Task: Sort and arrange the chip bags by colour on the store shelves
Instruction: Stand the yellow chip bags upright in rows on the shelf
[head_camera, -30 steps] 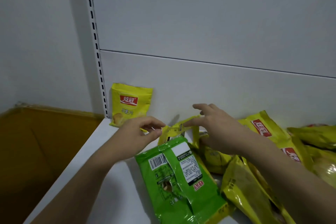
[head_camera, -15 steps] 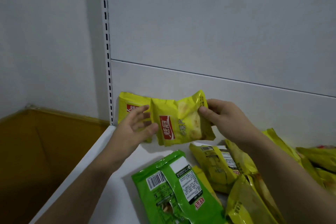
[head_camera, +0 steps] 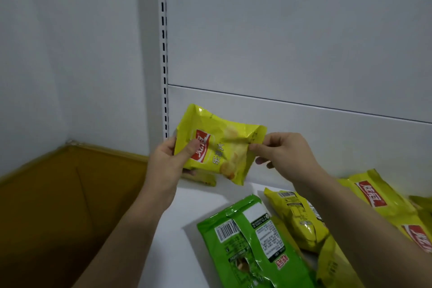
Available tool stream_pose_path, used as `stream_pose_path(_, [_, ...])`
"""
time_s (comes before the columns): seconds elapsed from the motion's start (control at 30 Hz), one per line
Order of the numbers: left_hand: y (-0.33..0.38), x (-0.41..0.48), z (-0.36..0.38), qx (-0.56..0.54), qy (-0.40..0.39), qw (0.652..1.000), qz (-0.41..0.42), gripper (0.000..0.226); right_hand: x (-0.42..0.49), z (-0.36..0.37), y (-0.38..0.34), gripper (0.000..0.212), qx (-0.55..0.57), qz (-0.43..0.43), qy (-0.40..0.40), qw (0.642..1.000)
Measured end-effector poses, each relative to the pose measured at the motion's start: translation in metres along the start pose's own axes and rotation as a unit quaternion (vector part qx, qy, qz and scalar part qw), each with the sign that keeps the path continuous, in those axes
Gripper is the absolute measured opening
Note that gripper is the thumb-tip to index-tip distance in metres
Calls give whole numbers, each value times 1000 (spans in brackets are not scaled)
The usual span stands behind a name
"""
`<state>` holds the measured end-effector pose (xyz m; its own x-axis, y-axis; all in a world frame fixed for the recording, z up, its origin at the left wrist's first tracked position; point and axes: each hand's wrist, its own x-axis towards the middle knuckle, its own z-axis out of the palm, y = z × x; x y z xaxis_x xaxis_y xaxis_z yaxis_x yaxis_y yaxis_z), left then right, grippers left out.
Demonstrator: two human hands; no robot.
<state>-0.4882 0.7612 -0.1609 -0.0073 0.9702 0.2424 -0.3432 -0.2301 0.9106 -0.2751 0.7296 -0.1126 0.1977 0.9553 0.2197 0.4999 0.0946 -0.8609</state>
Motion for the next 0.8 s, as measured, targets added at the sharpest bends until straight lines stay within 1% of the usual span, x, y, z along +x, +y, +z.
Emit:
stream_pose_path(0.03, [4,2,-5,-14,19,1000,12,33,0,1,-1,18,-41,-3,-25,999])
stream_pose_path(0.07, [8,4,-11,-23,37,999,24,34,0,2,-4,14,-112,-14,-48,992])
stream_pose_path(0.1, [11,6,-16,-22,53,998,39,33,-1,3,-9,22,-190,-32,-63,979])
stream_pose_path(0.13, [14,7,-21,-11,63,996,57,30,-1,4,-14,39,-252,-61,-66,963])
stream_pose_path(0.17, [16,7,-25,9,70,995,77,28,-2,4,-21,55,-283,-96,-63,952])
stream_pose_path(0.2, [19,7,-28,28,71,993,95,28,-3,4,-31,63,-296,-131,-61,944])
stream_pose_path(0.27, [23,5,-28,50,65,990,118,31,-6,8,-53,68,-290,-189,-79,935])
stream_pose_path(0.33, [23,4,-26,70,50,987,133,28,-7,20,-67,70,-274,-222,-105,930])
stream_pose_path(0.4, [21,2,-24,79,36,984,157,24,-8,35,-72,66,-270,-249,-116,923])
stream_pose_path(0.43, [20,2,-22,77,33,982,167,24,-9,40,-69,59,-285,-262,-113,915])
stream_pose_path(0.5, [21,1,-22,66,29,983,171,33,-8,48,-65,33,-315,-266,-93,906])
stream_pose_path(0.53, [21,2,-24,55,15,985,161,40,-6,48,-64,22,-306,-257,-80,913])
stream_pose_path(0.57, [21,3,-27,49,-9,988,143,46,-4,48,-63,14,-283,-242,-66,926])
stream_pose_path(0.6, [20,5,-30,59,-34,990,124,52,0,47,-62,11,-247,-221,-54,942])
stream_pose_path(0.67, [15,8,-37,125,-68,986,87,59,8,46,-60,15,-153,-166,-41,973])
stream_pose_path(0.73, [12,10,-43,165,-89,980,60,51,13,47,-57,17,-94,-120,-48,987])
stream_pose_path(0.8, [10,11,-45,162,-102,981,41,43,15,50,-53,17,-71,-92,-52,992])
